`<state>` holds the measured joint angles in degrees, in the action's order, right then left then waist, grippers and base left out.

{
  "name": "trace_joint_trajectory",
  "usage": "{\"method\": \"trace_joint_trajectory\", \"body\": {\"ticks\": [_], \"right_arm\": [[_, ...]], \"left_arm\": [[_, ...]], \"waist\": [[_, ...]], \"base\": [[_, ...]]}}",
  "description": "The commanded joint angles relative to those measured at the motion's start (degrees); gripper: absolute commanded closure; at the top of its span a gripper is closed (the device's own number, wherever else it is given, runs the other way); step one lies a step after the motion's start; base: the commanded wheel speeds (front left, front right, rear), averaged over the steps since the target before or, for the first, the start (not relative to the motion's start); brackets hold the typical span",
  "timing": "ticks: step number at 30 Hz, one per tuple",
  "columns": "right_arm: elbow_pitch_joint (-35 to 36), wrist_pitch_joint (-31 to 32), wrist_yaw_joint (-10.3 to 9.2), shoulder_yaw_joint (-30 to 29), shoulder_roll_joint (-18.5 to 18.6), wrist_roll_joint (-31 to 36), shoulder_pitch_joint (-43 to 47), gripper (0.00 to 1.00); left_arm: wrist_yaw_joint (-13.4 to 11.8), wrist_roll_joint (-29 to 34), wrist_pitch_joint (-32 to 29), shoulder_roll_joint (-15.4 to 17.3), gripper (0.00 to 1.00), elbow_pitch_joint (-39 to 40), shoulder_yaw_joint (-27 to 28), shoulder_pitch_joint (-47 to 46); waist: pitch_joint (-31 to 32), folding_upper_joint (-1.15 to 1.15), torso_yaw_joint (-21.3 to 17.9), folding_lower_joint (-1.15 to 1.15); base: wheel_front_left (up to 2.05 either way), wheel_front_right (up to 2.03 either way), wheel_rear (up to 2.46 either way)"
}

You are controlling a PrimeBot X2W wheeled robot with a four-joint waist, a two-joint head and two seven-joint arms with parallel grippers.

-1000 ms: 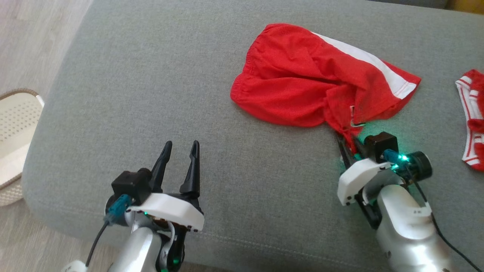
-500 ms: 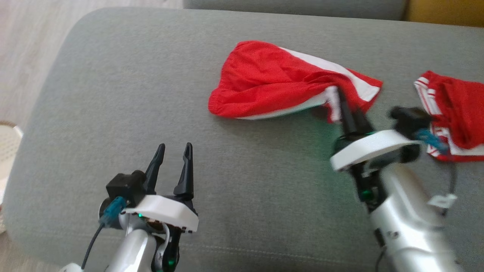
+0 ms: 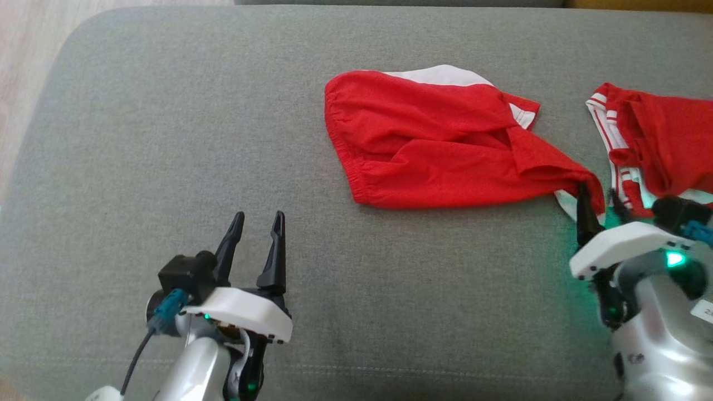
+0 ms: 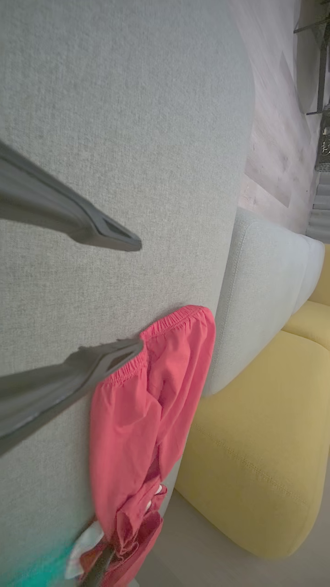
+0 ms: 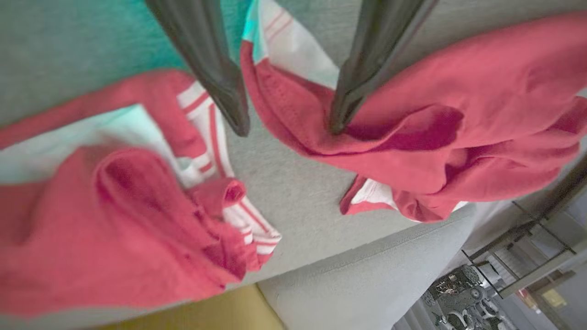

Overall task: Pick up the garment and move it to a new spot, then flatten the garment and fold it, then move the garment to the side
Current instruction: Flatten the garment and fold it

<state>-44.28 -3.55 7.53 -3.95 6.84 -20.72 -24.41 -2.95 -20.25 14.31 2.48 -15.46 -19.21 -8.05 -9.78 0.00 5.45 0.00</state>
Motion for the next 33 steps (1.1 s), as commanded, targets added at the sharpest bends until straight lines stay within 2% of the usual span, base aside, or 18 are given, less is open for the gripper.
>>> {"method": "trace_joint_trajectory", "body": {"ticks": [1, 5, 9, 18, 22, 25, 33], "right_arm": [[1.2, -2.1, -0.04, 1.0, 0.9, 2.7, -3.2, 0.0], [-0.4, -6.4, -0.04, -0.2, 0.7, 10.1, -3.6, 0.0], [0.8, -9.1, -0.04, -1.1, -0.9, 12.7, -2.2, 0.0], [12.7, -11.3, -0.04, 3.6, -3.6, 9.9, 7.7, 0.0], [16.6, -11.3, -0.04, 5.0, -3.8, 9.1, 9.2, 0.0], [18.2, -11.3, -0.04, 5.2, -3.9, 9.1, 9.3, 0.0], [19.5, -11.0, -0.04, 5.9, -3.9, 8.9, 9.3, 0.0]], "left_arm": [[0.3, 0.5, 0.7, 0.4, 0.0, 1.5, 2.0, -2.4], [0.4, 0.5, 0.7, 0.4, 0.0, 1.1, 2.1, -2.2], [0.6, 0.5, 0.7, 0.4, 0.0, 0.9, 2.2, -1.8], [1.1, 0.7, 0.7, 0.4, 0.0, 0.1, 1.6, -1.1], [2.7, 1.7, 0.7, 0.4, 0.0, -1.7, 0.1, -2.6], [5.1, 2.8, 0.7, 0.4, 0.0, -6.9, -2.9, -4.7], [7.5, 2.1, 0.7, 0.4, 0.0, -18.4, -4.7, -13.3]], "waist": [[0.1, 0.0, -0.2, 0.0], [1.0, 0.0, -1.0, 0.0], [2.1, 0.0, -1.7, 0.0], [2.7, 0.0, -4.7, 0.0], [1.8, 0.0, -6.3, 0.0], [1.2, 0.0, -7.4, 0.0], [-0.7, 0.0, -10.2, 0.0]], "base": [[0.0, 0.0, 0.0], [0.0, 0.0, 0.0], [0.0, 0.0, 0.0], [0.0, 0.0, 0.0], [0.0, 0.0, 0.0], [0.0, 0.0, 0.0], [0.0, 0.0, 0.0]]}}
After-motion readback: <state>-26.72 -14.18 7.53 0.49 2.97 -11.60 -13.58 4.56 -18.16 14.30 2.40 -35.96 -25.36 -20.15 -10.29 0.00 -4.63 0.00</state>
